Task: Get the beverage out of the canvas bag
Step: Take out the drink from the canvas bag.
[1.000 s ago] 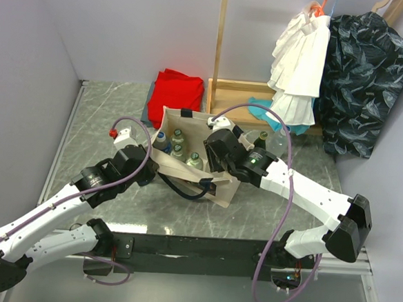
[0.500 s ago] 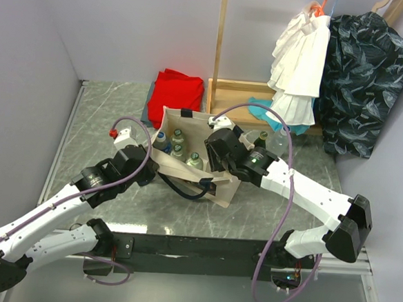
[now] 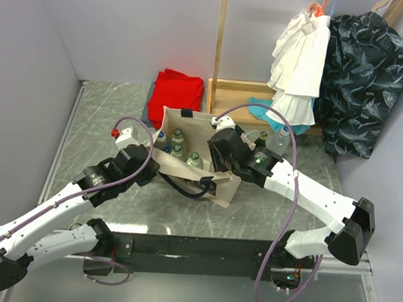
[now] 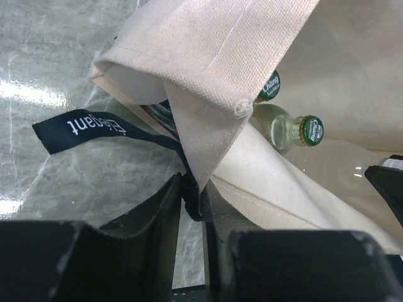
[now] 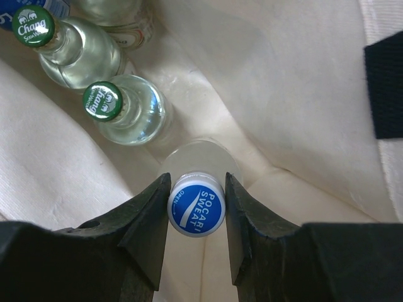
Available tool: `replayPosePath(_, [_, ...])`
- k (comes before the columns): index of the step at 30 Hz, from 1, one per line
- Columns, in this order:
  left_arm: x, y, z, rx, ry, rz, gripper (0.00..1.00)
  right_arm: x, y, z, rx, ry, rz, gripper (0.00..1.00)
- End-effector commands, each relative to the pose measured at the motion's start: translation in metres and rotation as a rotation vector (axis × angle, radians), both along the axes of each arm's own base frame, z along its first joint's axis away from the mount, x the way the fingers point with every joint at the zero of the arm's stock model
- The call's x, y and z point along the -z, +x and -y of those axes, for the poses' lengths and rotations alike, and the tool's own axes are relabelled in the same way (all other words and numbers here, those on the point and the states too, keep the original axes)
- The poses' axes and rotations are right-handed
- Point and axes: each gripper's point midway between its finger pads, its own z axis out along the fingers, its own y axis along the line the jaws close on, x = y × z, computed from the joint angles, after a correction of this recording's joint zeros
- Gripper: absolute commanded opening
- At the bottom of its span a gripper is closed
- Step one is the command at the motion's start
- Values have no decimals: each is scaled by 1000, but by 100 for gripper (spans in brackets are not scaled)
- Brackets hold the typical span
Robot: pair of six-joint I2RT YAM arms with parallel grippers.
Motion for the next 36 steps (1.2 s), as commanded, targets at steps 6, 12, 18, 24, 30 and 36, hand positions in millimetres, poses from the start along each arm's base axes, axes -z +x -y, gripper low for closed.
replayPosePath(6, [-5, -6, -1, 36, -4, 22, 25, -81, 18, 7, 60, 142, 196, 0])
replayPosePath(12, [-4, -3, -1, 28, 18, 9, 25, -95, 21, 6, 55, 160, 233, 0])
replayPosePath(18, [-1, -2, 6, 48, 4, 4, 24, -109, 28, 4, 52, 157, 272, 0])
replayPosePath(24, [-3, -1, 4, 42, 14, 6, 24, -117, 31, 2, 49, 164, 283, 0])
replayPosePath(30, [-2, -1, 4, 45, 18, 4, 25, -123, 32, 3, 54, 176, 301, 0])
replayPosePath(36, [-1, 0, 4, 43, 17, 4, 24, -131, 34, 1, 52, 185, 317, 0])
